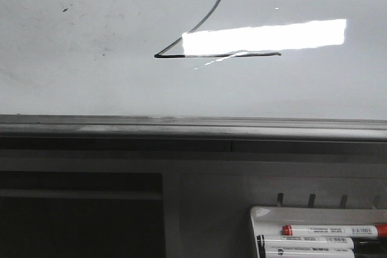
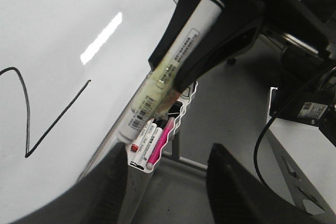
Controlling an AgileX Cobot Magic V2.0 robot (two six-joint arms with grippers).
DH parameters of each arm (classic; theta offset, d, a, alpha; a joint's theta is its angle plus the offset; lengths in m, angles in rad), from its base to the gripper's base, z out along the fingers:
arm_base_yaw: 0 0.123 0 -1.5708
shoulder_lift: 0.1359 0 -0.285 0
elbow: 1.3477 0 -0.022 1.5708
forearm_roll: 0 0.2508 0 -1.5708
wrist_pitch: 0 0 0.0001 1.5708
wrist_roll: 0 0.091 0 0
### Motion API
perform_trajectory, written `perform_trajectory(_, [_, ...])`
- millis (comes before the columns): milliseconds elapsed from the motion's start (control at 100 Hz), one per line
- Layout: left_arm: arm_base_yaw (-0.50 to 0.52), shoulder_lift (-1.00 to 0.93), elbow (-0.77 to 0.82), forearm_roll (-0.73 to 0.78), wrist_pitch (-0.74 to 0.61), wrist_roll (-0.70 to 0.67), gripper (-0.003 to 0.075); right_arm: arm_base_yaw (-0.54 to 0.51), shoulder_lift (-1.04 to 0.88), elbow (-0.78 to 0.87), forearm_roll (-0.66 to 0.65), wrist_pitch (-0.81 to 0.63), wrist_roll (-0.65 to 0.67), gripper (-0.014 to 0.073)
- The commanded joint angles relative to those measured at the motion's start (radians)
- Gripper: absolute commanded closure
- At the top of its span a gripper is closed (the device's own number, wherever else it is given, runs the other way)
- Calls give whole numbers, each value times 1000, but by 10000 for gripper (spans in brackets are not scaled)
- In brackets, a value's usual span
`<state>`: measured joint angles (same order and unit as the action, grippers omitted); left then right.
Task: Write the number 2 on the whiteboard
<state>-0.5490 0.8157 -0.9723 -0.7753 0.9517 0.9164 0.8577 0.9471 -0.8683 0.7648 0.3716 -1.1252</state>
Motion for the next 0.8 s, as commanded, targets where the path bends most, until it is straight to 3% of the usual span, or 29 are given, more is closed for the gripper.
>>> perform_trajectory(0, [2, 24, -53, -66, -24, 35, 403, 9, -8, -39, 20, -22, -14, 654])
perform_trajectory(280, [2, 108, -97, -94, -4, 79, 405, 65, -8, -39, 20, -3, -52, 654])
perform_trajectory(790, [2, 172, -97, -99, 82, 121, 405, 67, -8, -86, 20, 15, -52, 654])
